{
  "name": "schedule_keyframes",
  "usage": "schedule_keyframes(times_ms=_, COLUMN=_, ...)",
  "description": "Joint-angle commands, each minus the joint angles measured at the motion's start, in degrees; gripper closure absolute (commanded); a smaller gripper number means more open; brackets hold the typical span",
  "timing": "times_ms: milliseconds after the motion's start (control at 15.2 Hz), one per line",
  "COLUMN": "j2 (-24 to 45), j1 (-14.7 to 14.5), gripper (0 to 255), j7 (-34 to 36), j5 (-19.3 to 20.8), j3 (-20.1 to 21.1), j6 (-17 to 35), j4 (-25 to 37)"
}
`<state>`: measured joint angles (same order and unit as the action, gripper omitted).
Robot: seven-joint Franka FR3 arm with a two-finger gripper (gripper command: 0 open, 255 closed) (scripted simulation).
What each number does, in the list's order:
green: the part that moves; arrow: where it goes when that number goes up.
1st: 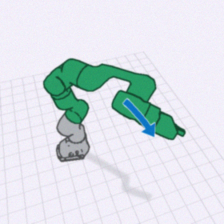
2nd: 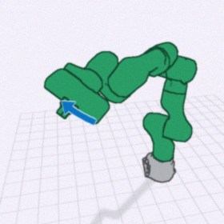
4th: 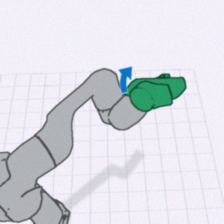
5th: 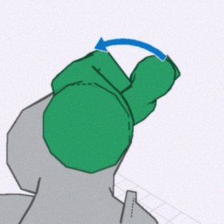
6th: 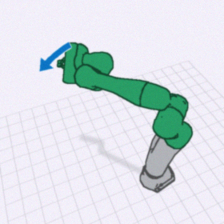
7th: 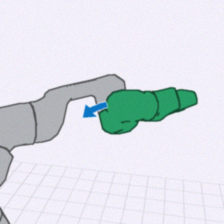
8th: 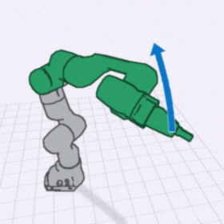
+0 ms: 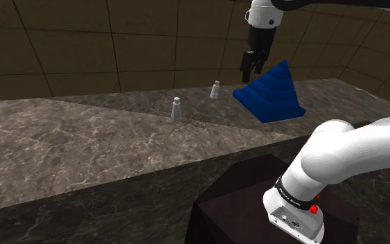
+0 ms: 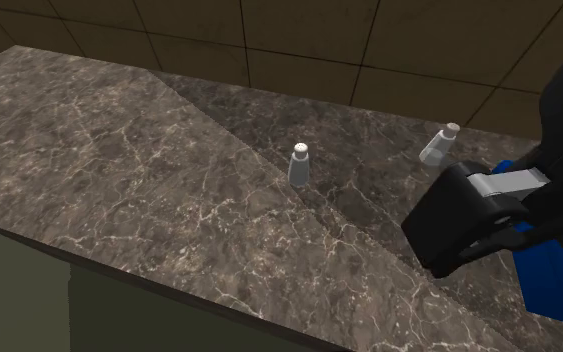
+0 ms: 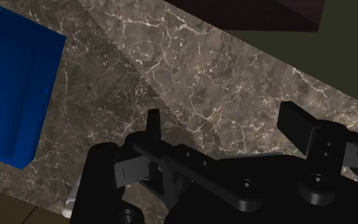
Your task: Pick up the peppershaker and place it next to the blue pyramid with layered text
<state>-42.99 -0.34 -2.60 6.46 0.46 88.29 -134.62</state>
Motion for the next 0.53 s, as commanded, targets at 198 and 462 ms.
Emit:
schedule_keyframes(times_ms=198, j2=4.8, j1=-0.3, gripper=0, j7=1.1, j5=-0.6, j3=0.5, j6=5.5, j4=-0.3)
schedule_keyframes(times_ms=462, j2=11.8, j1=-0.8, gripper=0, j7=2.6, j5=-1.2, j3=1.1, j6=12.5, j4=0.4)
